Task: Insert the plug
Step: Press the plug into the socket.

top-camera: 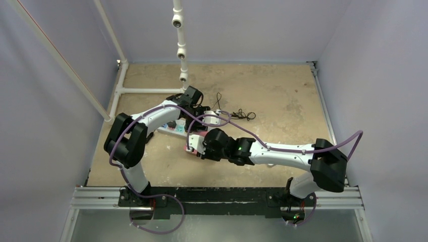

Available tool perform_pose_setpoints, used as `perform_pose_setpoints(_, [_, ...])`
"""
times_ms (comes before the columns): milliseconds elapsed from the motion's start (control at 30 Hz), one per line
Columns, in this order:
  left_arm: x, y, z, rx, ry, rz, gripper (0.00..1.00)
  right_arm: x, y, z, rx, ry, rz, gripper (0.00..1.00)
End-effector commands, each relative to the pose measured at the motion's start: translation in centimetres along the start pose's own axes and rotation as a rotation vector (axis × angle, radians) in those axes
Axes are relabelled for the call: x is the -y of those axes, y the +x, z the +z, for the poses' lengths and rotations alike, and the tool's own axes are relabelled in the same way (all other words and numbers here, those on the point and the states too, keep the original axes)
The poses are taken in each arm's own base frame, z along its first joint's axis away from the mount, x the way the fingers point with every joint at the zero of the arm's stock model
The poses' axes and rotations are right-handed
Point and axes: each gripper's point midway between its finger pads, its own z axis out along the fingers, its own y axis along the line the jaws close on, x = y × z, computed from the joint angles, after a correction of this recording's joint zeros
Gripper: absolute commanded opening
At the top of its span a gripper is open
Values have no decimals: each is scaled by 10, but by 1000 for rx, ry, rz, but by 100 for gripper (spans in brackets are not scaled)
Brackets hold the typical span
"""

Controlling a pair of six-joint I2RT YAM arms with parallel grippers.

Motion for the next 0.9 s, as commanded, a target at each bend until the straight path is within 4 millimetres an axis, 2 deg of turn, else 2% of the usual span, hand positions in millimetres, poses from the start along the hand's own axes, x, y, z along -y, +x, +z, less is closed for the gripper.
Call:
perform_pose_setpoints(0, [8,16,12,-56,25,2,58,4,3,7,-22,24,-20,9])
perform_pose_setpoints(133, [15,16,13,-55,39,31,57,0,21,13,-65,12,-31,0])
perform_pose_setpoints(400, [34,24,19,-88,71,132,47,-18,44,17,-103,-86,-21,0])
perform_pose_setpoints(633, [43,37,19,-136,80,192,41,-20,55,14,-110,-153,9,0])
perform_pose_setpoints(867, [46,39,19,-144,97,209,36,-24,70,18,-147,-194,30,0])
